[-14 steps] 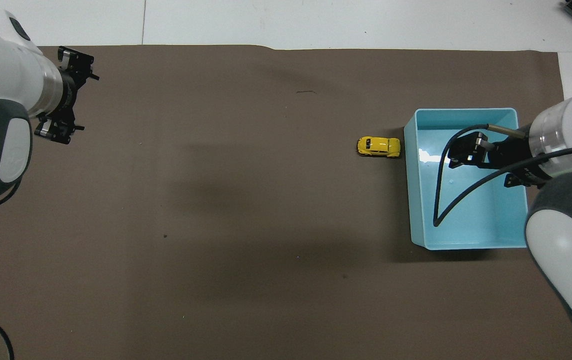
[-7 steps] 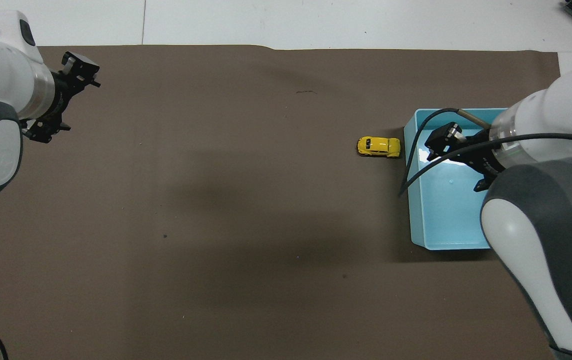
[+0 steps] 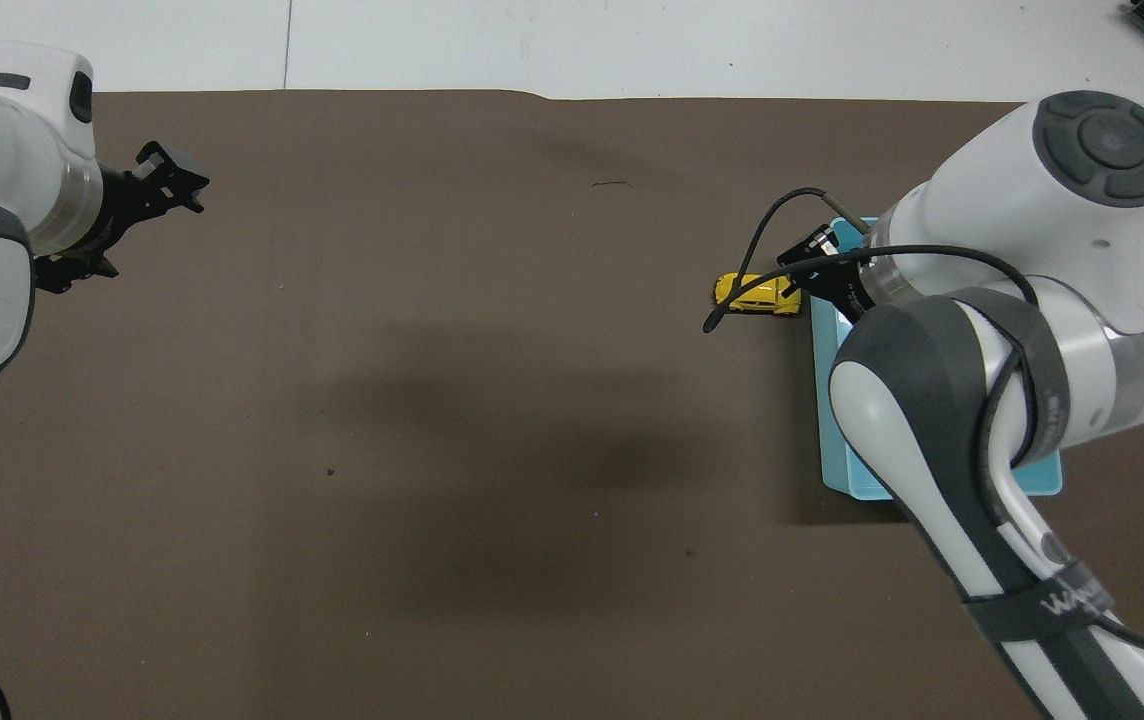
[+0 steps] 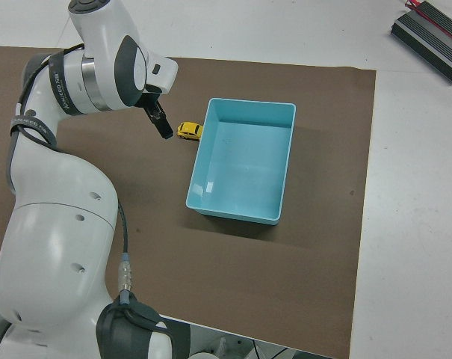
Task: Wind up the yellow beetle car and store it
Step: 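Lower the right gripper onto the car while the left gripper rests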
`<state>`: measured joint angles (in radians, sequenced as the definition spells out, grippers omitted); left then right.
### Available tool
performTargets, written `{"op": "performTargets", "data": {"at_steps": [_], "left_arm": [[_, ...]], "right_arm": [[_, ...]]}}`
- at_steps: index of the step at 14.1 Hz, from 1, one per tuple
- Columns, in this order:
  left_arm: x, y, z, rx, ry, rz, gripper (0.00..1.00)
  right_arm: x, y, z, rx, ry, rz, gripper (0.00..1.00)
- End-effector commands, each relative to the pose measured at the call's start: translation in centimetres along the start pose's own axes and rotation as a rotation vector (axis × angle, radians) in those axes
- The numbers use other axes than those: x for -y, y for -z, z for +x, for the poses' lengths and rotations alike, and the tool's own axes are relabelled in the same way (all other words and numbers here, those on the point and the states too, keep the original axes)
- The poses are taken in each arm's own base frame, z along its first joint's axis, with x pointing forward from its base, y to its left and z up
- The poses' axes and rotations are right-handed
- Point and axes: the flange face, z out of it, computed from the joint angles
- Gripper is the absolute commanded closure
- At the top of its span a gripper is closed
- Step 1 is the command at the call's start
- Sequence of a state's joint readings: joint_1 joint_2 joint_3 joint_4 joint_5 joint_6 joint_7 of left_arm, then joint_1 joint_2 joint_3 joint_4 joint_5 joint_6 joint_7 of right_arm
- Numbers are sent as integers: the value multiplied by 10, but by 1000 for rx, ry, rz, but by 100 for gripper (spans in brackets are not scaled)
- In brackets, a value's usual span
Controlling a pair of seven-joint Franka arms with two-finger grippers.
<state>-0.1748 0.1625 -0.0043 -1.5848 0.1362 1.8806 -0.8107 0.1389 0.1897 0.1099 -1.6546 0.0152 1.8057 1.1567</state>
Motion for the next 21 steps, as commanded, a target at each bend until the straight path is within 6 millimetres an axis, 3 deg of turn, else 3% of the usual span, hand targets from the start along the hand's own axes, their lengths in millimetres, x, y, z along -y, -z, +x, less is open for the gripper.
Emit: {"op": "performTargets", "data": {"at_steps": [1, 5, 8, 13, 16, 19, 21], "left_arm": [[15, 8, -7, 51, -118, 45, 0], [35, 14, -6, 116, -297, 62, 0], [41, 13, -9, 159, -466, 66, 0], [28, 18, -17, 178, -484, -10, 0], [24, 18, -24, 190, -518, -7, 0], [29, 17, -26, 224, -557, 15, 0], [40, 20, -28, 272, -645, 17, 0]], "right_arm": [[9, -16, 4, -9, -96, 10, 0], [21, -42, 8, -5, -220, 15, 0], [26, -47, 11, -15, -339, 67, 0], [34, -61, 12, -84, -428, 93, 0], [34, -60, 17, -99, -519, 106, 0], [29, -70, 34, -99, -562, 93, 0], [34, -90, 39, -100, -585, 94, 0]]}}
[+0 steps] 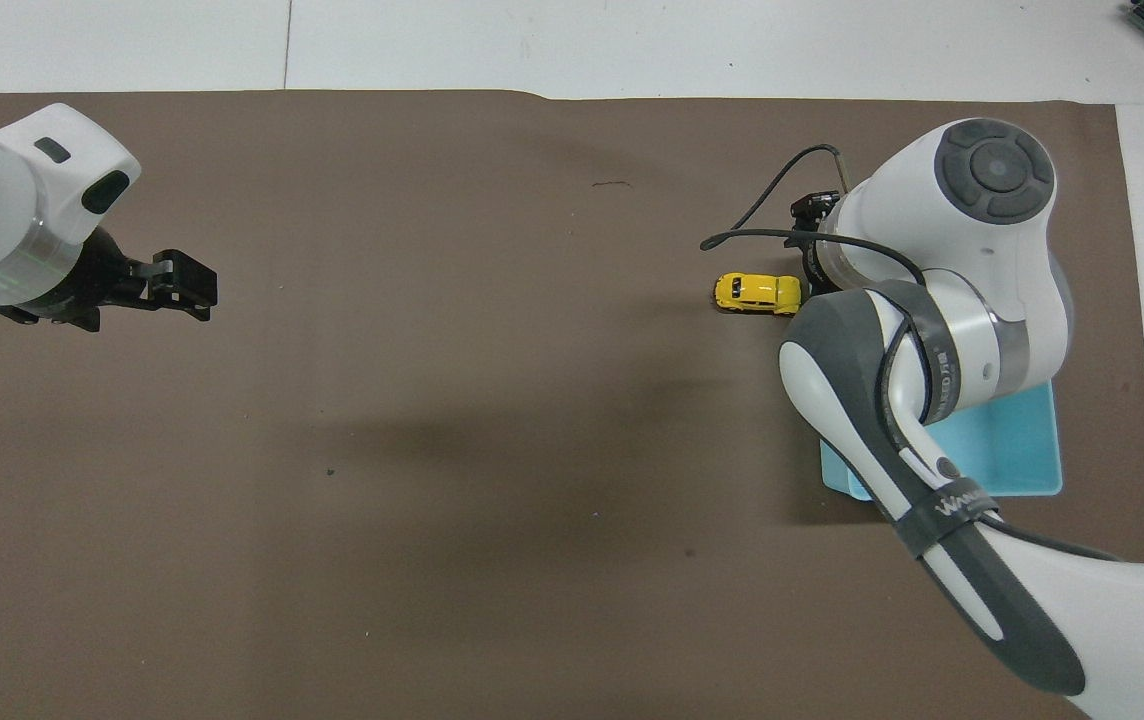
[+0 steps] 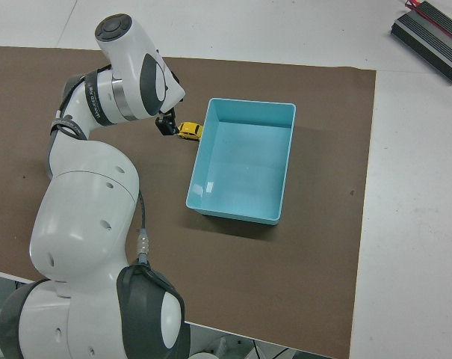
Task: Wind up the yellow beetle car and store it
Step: 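Lower the right gripper onto the car while the left gripper rests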
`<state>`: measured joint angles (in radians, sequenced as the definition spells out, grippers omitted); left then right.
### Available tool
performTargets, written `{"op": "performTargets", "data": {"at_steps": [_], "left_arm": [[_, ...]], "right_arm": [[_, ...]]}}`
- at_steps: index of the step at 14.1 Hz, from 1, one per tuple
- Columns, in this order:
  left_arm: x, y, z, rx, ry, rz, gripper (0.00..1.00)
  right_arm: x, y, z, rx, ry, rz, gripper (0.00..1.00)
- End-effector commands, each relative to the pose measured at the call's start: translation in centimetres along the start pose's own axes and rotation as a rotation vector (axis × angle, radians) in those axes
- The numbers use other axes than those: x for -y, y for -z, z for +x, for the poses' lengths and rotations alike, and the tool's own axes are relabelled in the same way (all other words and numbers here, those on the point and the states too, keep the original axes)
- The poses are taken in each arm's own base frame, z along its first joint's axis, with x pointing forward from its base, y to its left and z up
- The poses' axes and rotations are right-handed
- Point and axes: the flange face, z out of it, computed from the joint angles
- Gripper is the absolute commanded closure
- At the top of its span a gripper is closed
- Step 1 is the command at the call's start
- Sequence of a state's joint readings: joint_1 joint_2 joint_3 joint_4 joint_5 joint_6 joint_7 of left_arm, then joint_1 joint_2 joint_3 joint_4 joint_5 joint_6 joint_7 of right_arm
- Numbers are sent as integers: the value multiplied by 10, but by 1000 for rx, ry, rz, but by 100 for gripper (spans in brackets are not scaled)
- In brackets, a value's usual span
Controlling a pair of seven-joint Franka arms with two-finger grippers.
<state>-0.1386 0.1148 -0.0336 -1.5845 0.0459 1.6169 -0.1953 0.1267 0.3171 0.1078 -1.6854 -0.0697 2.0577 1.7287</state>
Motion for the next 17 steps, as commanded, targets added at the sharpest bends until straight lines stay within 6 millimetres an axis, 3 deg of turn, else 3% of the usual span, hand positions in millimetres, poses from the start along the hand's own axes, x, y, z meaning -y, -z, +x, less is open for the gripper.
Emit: {"op": "performTargets", "data": {"at_steps": [1, 4, 7, 15, 17], "left_arm": [[15, 15, -15, 29, -80, -19, 0], [26, 29, -21, -4, -82, -27, 0], [57, 45, -25, -38, -102, -33, 0], [52, 55, -27, -66, -104, -54, 0], [53, 70, -27, -97, -108, -80, 0]], "right_arm": [[6, -25, 0, -20, -35, 9, 0], [12, -61, -8, -29, -67, 23, 0], [15, -83, -10, -22, -80, 28, 0], [7, -135, -18, -30, -89, 38, 2], [7, -134, -20, -44, -71, 42, 50]]}}
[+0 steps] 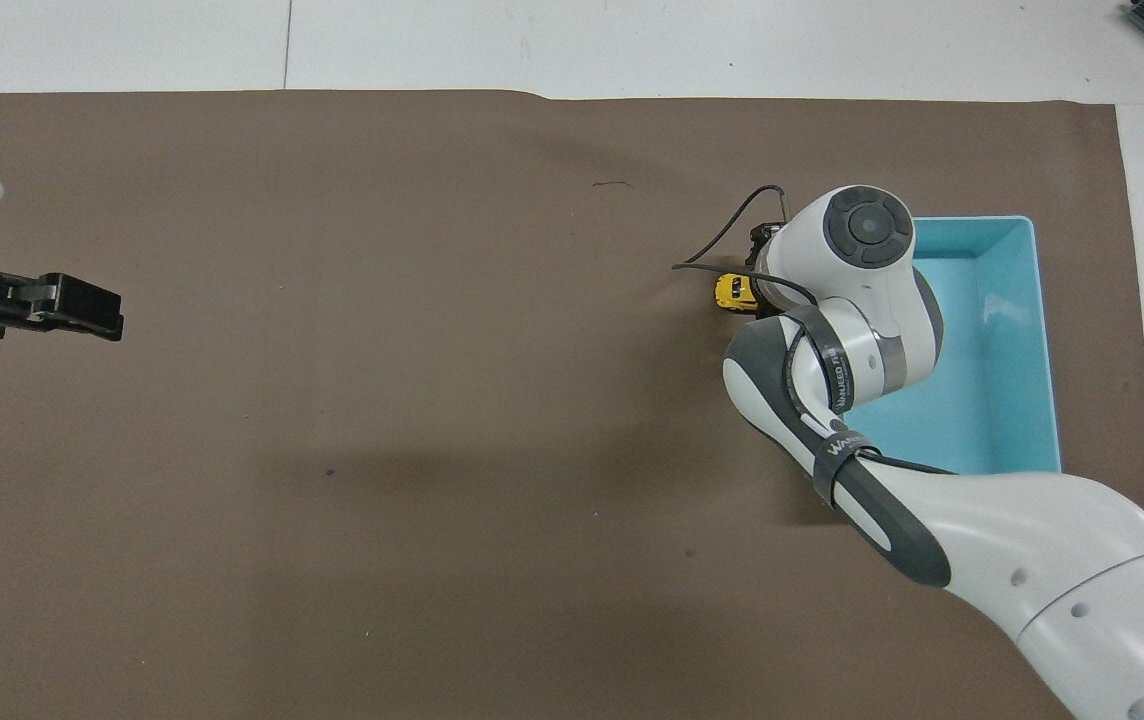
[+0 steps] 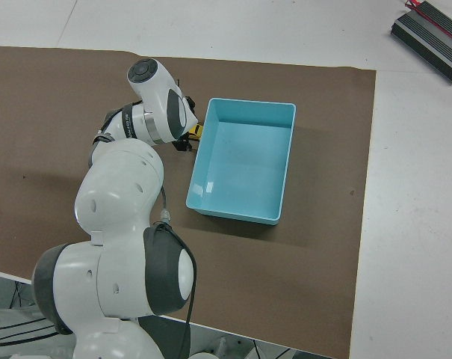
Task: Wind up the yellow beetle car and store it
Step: 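Lower the right gripper onto the car while the left gripper rests, then close the right gripper on the yellow car beside the bin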
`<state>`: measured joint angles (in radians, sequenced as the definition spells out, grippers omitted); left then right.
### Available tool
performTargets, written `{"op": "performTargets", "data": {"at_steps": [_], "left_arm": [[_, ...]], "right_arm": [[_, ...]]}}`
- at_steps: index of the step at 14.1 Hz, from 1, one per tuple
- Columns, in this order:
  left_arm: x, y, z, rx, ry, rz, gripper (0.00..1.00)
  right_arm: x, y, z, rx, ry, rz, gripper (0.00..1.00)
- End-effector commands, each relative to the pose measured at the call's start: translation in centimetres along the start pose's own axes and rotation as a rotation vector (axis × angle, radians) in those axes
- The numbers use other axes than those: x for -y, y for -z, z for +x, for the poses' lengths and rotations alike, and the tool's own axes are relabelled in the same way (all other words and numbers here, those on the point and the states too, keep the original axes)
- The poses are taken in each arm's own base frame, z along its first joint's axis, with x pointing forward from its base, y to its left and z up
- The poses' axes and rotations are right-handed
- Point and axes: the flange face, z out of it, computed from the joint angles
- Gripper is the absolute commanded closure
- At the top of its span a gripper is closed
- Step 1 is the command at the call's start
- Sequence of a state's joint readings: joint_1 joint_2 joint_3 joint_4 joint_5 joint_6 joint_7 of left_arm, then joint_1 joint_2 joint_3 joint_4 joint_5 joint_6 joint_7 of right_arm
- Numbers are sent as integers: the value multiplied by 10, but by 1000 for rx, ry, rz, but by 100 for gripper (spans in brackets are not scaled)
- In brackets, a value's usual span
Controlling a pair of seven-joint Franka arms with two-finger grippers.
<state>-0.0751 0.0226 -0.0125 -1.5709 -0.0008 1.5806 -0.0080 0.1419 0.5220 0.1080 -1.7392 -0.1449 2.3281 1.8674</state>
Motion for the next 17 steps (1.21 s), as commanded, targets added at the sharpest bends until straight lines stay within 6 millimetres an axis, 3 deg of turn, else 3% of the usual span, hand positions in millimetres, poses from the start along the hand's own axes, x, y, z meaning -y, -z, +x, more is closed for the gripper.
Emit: {"op": "performTargets", "data": {"at_steps": [1, 2, 4, 9, 13, 17], "left_arm": [[6, 20, -3, -39, -4, -20, 0], [6, 24, -2, -48, -4, -22, 0], [15, 46, -4, -87, 13, -14, 0], [12, 55, -10, -94, 17, -21, 0], [8, 53, -15, -64, 9, -22, 0], [9, 52, -20, -48, 10, -21, 0]], "right_arm": [[-3, 2, -7, -36, 19, 24, 90], [-4, 2, -11, -43, 37, 29, 100], [-4, 3, -13, -45, 39, 28, 100], [-5, 15, -18, -57, 50, 10, 100], [-5, 38, -27, -60, 61, 21, 100], [-5, 80, -26, -65, 81, 40, 100]]}}
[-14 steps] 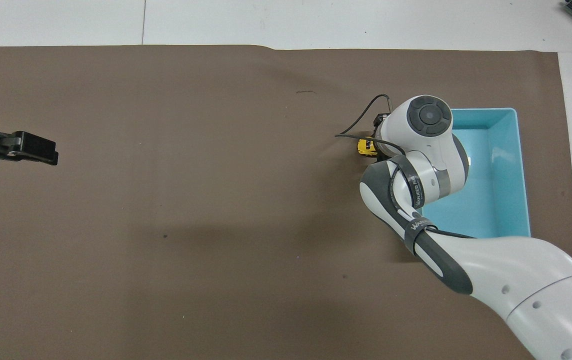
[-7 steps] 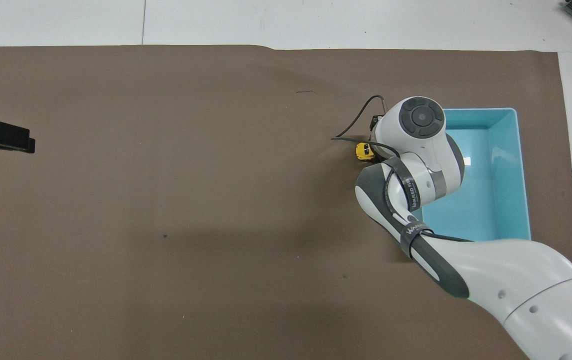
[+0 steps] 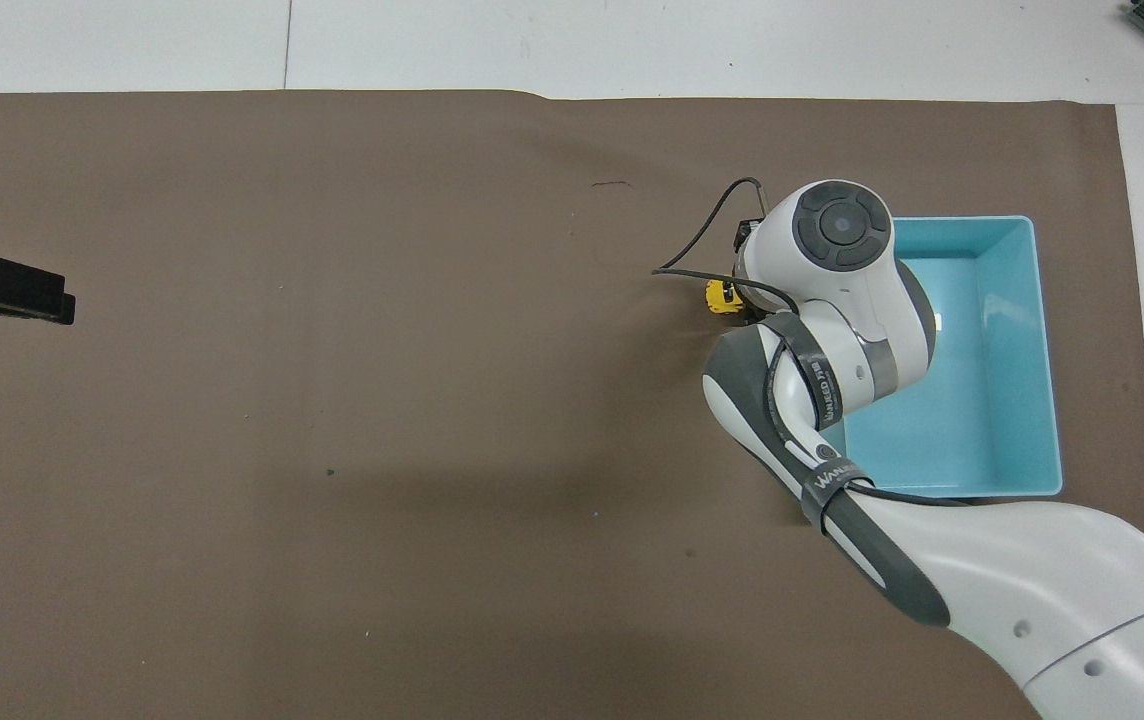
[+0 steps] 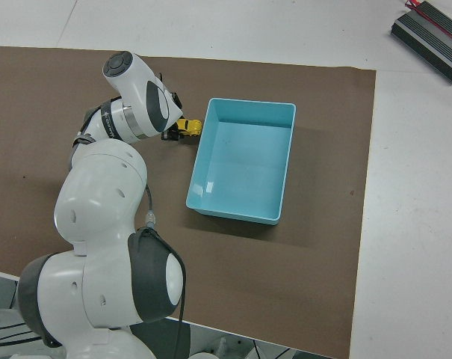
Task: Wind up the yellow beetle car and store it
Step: 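Close the right gripper on the yellow car beside the bin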
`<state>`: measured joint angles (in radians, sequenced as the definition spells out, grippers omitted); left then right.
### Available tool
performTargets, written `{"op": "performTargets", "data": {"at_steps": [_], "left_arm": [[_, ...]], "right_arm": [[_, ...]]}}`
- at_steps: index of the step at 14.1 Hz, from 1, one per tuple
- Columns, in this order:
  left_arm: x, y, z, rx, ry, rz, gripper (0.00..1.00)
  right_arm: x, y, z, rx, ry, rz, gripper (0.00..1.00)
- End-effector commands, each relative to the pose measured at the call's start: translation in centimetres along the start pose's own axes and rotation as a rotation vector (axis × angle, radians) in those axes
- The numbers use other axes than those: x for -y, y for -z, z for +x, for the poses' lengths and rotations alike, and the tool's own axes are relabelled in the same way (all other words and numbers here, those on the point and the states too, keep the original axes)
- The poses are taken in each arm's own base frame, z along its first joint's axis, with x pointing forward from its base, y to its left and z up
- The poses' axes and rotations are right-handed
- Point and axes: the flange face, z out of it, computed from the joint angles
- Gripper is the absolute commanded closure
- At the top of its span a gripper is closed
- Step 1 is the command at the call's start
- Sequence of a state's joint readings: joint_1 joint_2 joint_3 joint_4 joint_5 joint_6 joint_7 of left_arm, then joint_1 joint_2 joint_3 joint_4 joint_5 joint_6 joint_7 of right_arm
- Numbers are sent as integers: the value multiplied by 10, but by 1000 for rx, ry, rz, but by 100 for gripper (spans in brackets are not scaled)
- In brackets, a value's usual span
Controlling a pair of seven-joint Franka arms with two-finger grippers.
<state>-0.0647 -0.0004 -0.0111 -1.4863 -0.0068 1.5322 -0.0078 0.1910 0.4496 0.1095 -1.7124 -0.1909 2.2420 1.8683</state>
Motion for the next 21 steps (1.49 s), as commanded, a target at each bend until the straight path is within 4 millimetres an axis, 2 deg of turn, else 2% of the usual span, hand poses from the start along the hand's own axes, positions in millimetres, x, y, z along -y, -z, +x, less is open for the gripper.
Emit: {"op": "performTargets", "data": {"at_steps": [1, 6, 13, 16, 19, 21], "left_arm": [[3, 6, -9, 9, -1, -15, 0], [4, 3, -10, 14, 3, -14, 0], [2, 0, -15, 14, 27, -15, 0], [3, -1, -15, 16, 28, -13, 0], [3, -1, -15, 16, 31, -13, 0], [3, -2, -15, 17, 58, -14, 0]], "right_arm": [[-4, 34, 3, -21, 21, 6, 100], [-15, 95, 8, -10, 68, 10, 100], [-32, 157, 15, -1, 131, 15, 100], [-41, 186, 16, 60, 183, 34, 100], [-48, 211, 33, 107, 287, 41, 100], [-51, 218, 54, 131, 356, 37, 100]]}}
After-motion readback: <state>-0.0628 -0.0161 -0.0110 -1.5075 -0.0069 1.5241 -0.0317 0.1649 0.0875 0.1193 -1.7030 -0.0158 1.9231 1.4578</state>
